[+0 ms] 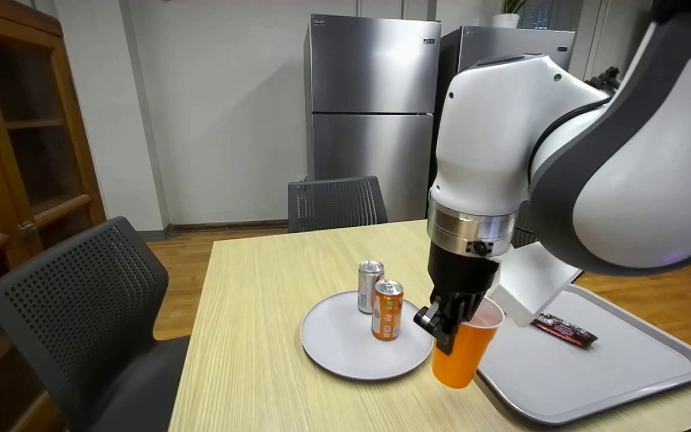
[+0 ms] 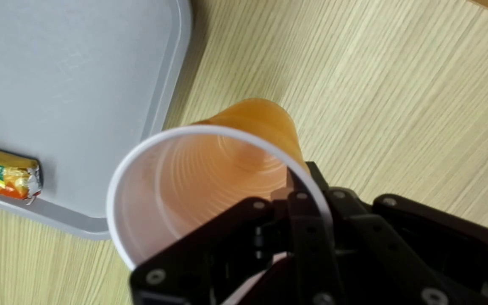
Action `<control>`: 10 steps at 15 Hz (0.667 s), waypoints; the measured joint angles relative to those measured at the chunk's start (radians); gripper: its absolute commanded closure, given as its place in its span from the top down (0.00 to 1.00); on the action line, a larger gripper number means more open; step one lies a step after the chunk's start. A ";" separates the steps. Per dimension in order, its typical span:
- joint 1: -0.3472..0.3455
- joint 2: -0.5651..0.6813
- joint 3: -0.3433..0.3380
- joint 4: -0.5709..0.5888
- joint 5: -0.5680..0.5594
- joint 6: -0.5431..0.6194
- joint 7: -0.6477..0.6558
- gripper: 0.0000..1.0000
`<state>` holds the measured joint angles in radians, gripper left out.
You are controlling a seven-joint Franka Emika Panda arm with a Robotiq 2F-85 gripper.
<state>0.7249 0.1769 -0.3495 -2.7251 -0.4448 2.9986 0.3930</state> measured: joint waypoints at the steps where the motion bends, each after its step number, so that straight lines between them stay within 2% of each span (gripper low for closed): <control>1: 0.010 0.010 -0.001 0.002 0.000 0.000 0.010 0.00; 10: 0.037 0.128 -0.001 0.037 0.015 0.038 0.042 0.00</control>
<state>0.7615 0.3053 -0.3509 -2.6877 -0.4302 3.0365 0.4353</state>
